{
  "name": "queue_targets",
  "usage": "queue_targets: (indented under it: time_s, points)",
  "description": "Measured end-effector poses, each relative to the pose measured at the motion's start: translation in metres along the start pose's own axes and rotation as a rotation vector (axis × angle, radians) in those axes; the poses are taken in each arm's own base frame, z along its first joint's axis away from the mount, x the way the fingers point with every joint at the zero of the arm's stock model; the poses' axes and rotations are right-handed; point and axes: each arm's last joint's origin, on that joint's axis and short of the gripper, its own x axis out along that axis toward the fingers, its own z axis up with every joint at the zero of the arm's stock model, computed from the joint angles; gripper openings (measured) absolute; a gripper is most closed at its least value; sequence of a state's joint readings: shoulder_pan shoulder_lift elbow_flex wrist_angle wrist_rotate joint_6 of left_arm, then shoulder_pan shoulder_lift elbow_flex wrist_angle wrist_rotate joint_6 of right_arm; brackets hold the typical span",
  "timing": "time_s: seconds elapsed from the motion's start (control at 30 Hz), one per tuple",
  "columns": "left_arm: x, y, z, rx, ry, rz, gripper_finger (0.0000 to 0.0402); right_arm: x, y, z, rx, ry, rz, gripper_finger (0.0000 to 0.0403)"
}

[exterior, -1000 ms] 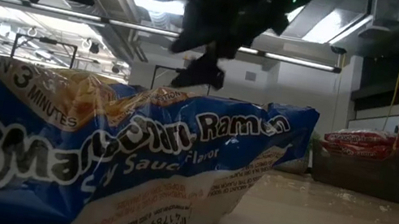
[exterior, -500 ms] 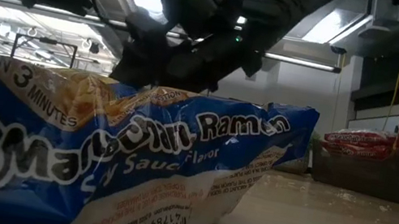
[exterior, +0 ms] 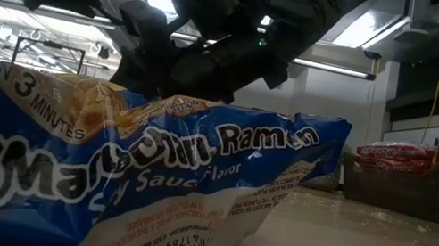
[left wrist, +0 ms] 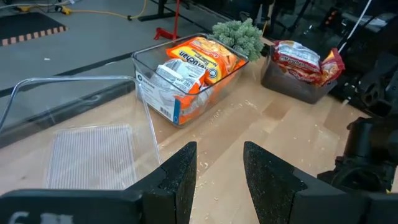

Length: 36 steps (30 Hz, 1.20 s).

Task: Sort Maruchan noodles
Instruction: Put the blue noodle pack into the left transparent bin

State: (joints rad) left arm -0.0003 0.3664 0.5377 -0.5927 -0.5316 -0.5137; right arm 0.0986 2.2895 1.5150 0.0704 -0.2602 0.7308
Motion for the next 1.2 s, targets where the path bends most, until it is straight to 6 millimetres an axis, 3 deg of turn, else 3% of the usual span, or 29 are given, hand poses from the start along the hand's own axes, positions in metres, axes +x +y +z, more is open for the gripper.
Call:
queue_targets:
  time_s: [0.2,0.33,0.6,0.83,1.2]
  points:
    - [0.0,0.0,0.0,-0.01,-0.001,0.0,0.0127,-0.005,-0.003,0.006,0.038,0.022,0.035,0.0072]
    - [0.0,0.0,0.0,-0.011,-0.003,-0.001,0.0127,-0.013,-0.006,0.013,0.047,0.027,0.028,0.0013]
    - [0.0,0.0,0.0,-0.014,-0.006,-0.002,0.0127,-0.052,-0.004,0.049,0.059,-0.042,0.093,0.0006]
    - [0.0,0.001,0.001,-0.037,-0.031,0.037,0.0127,-0.107,-0.004,0.096,0.04,-0.211,0.115,0.0007]
    - [0.0,0.002,0.002,-0.096,-0.056,0.075,0.0127,-0.16,-0.034,0.158,0.08,-0.452,0.032,0.0003]
